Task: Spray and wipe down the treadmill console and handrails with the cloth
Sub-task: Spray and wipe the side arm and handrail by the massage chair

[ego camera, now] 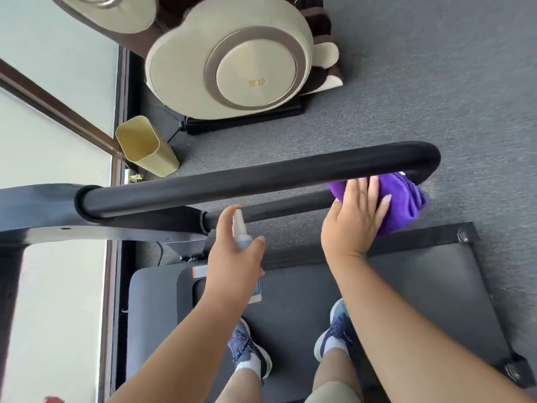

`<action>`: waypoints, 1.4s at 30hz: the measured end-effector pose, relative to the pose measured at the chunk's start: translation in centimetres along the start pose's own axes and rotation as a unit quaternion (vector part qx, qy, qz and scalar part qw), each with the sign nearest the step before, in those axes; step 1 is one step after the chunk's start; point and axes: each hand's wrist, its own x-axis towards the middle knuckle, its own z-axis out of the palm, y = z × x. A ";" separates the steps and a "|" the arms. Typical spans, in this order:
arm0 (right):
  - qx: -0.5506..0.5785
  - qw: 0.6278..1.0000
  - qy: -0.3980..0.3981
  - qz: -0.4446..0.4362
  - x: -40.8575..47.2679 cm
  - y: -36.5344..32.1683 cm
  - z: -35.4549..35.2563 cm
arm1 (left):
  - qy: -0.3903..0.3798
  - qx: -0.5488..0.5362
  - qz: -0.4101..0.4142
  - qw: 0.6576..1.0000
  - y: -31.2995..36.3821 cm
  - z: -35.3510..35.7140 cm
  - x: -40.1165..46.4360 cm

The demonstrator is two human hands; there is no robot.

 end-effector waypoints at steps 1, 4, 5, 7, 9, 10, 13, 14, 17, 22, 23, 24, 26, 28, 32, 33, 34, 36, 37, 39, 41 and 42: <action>-0.019 1.000 -0.011 0.003 0.6 0.2 0.0 | 0.002 -0.004 0.000 1.000 0.0 -0.5 0.1; -0.056 0.998 -0.033 0.021 1.5 0.1 -0.5 | 0.005 -0.005 0.004 1.000 -0.1 -1.9 0.3; -0.054 0.998 -0.038 0.021 1.4 -0.2 -0.6 | 0.006 -0.005 0.005 1.000 -0.2 -2.3 0.3; -0.029 0.997 -0.053 0.038 0.8 -1.2 -0.5 | 0.008 -0.007 0.007 1.000 -0.3 -3.0 0.5; -0.012 0.998 -0.061 0.025 -0.3 -2.6 0.0 | 0.016 -0.007 0.010 1.000 -0.5 -3.4 0.8; -0.012 0.998 -0.067 -0.003 -1.0 -3.6 0.3 | 0.022 -0.008 0.009 1.000 -0.7 -3.6 0.9; -0.004 0.989 -0.118 -0.091 -3.7 -8.1 2.1 | 0.039 -0.002 0.008 0.999 -1.4 -4.1 0.9; 0.007 0.982 -0.148 -0.116 -4.8 -10.0 2.7 | 0.045 0.006 0.013 0.999 -1.5 -4.3 0.7; 0.006 0.954 -0.229 -0.195 -7.3 -14.5 4.0 | 0.069 0.023 0.025 0.997 -2.0 -5.2 0.3; -0.109 0.919 -0.256 -0.278 -4.0 -14.1 4.2 | 0.083 0.025 0.017 0.996 -2.2 -5.3 -0.2; -0.133 0.913 -0.248 -0.295 -3.3 -13.2 4.1 | 0.085 0.023 0.014 0.996 -2.0 -5.0 -0.2; -0.147 0.906 -0.239 -0.317 -2.9 -12.3 3.9 | 0.086 0.021 0.010 0.996 -1.8 -4.5 -0.4; -0.158 0.894 -0.222 -0.356 -2.2 -10.9 3.5 | 0.085 0.021 0.001 0.996 -1.4 -3.5 -0.6; -0.165 0.894 -0.210 -0.360 -0.9 -9.0 2.5 | 0.080 0.021 -0.006 0.997 -1.0 -2.4 -1.0; -0.207 0.898 -0.192 -0.338 3.0 -3.2 -1.3 | 0.070 0.016 -0.010 0.997 0.0 -0.3 -1.8; -0.222 0.897 -0.192 -0.329 4.1 -1.8 -2.4 | 0.068 0.021 -0.008 0.997 0.5 0.3 -2.0; -0.236 0.897 -0.198 -0.318 5.2 -0.6 -3.5 | 0.064 0.035 -0.001 0.997 1.1 0.8 -2.1; -0.273 0.886 -0.223 -0.301 7.0 1.3 -5.6 | 0.059 0.070 0.015 0.996 2.1 1.8 -2.3; -0.285 0.880 -0.232 -0.302 7.7 1.8 -6.4 | 0.059 0.083 0.021 0.995 2.6 2.2 -2.4; -0.280 0.883 -0.233 -0.295 8.1 2.1 -7.0 | 0.065 0.090 0.024 0.994 3.2 2.8 -2.3; -0.253 0.910 -0.213 -0.250 7.5 1.7 -6.6 | 0.080 0.077 0.016 0.994 3.3 2.9 -2.0; -0.242 0.924 -0.196 -0.222 6.9 1.3 -6.0 | 0.089 0.064 0.010 0.994 3.1 2.8 -1.8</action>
